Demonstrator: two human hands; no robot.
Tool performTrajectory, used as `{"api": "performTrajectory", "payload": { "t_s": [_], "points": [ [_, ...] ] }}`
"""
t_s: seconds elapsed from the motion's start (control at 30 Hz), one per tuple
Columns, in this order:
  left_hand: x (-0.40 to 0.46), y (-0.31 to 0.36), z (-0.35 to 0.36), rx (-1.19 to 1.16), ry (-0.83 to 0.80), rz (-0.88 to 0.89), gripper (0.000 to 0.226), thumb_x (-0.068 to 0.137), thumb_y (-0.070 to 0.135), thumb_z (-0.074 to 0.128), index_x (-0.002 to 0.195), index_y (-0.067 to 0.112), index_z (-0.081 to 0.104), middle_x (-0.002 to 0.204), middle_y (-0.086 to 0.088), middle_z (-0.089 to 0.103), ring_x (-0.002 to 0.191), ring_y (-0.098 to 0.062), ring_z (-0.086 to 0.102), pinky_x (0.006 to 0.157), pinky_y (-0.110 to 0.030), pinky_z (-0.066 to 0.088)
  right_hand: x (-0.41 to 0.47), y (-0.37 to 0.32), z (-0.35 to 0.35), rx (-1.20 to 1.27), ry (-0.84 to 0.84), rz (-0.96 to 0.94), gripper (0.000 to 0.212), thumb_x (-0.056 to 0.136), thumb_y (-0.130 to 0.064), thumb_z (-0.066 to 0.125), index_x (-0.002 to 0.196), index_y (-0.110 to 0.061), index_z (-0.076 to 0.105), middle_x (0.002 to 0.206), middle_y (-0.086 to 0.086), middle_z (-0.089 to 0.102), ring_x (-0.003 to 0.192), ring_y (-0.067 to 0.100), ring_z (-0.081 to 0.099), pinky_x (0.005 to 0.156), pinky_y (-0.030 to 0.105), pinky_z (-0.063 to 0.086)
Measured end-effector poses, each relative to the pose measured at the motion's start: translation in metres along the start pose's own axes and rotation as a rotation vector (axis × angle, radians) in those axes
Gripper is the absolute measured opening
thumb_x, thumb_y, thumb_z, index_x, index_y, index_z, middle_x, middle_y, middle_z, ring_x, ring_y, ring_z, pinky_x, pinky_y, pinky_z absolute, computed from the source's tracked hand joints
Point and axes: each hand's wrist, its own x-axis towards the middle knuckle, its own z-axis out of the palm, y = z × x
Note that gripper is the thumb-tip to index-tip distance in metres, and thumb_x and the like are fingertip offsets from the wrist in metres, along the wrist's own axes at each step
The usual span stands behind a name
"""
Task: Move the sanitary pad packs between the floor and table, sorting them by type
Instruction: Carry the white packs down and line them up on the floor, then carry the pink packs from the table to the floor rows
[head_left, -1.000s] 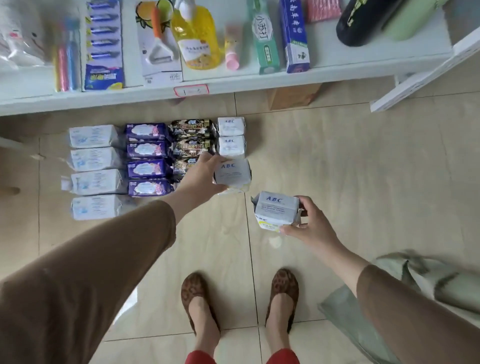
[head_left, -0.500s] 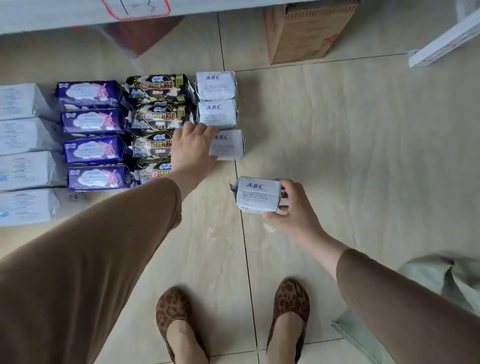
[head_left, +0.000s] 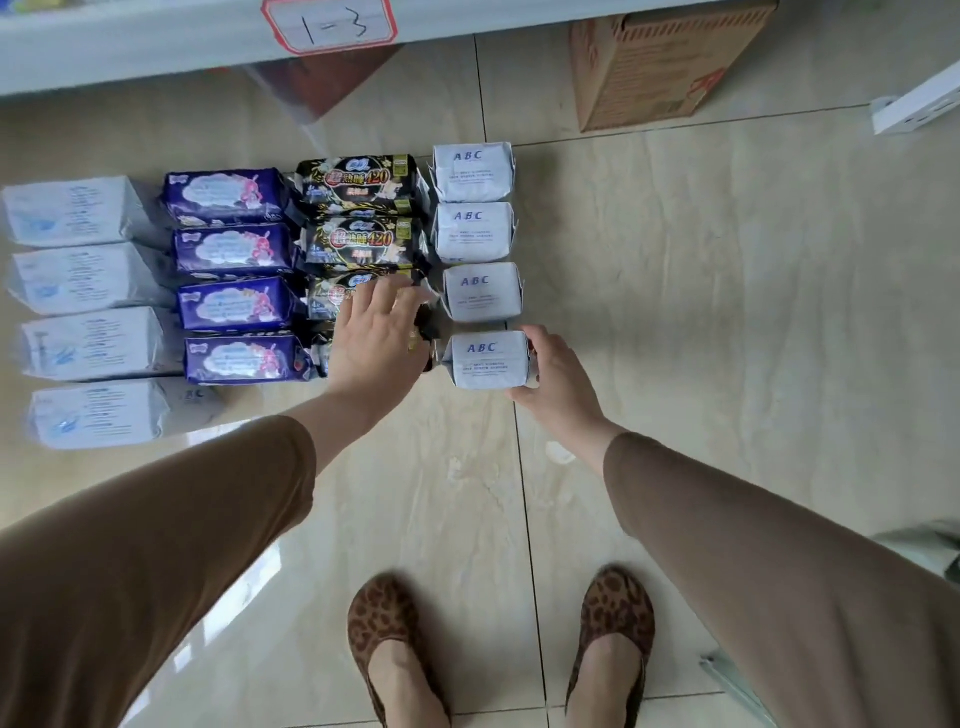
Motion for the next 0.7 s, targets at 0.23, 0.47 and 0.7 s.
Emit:
{"api": "performTrajectory", "payload": {
  "t_s": [0.23, 0.47, 0.7],
  "points": [
    [-0.030, -0.004, -0.003, -0.034, -0.037, -0.051, 0.050, 0.085, 0.022, 0.063, 0.133, 0.021, 0.048, 0.135, -0.001, 0.044, 0.121, -0.027, 0.041, 0.101, -0.044, 0.038, -0.003, -0.008, 0.005, -0.051, 0.104, 0.064, 0.067, 0.080, -0.005, 0.068, 0.139, -0.015, 0.040, 0.128, 0.004, 0.052, 0.112, 0.025, 0.049, 0.083, 0.032, 0.042],
    [-0.073, 0.030, -0.067, -0.039, -0.147, -0.095, 0.054, 0.085, 0.023, 0.063, 0.137, 0.021, 0.047, 0.136, 0.001, 0.047, 0.126, -0.025, 0.040, 0.106, -0.041, 0.035, -0.084, -0.043, -0.058, -0.064, 0.090, 0.118, 0.062, 0.084, -0.014, 0.065, 0.140, -0.019, 0.038, 0.136, 0.003, 0.048, 0.119, 0.025, 0.043, 0.091, 0.034, 0.040],
    [-0.108, 0.103, -0.226, -0.068, -0.171, -0.074, 0.053, 0.087, 0.024, 0.061, 0.137, 0.022, 0.046, 0.138, 0.002, 0.050, 0.129, -0.023, 0.042, 0.107, -0.040, 0.036, -0.184, -0.148, -0.192, -0.075, 0.084, 0.057, 0.047, 0.089, -0.019, 0.062, 0.134, -0.020, 0.046, 0.132, 0.000, 0.051, 0.123, 0.022, 0.045, 0.093, 0.035, 0.042]
  ]
}}
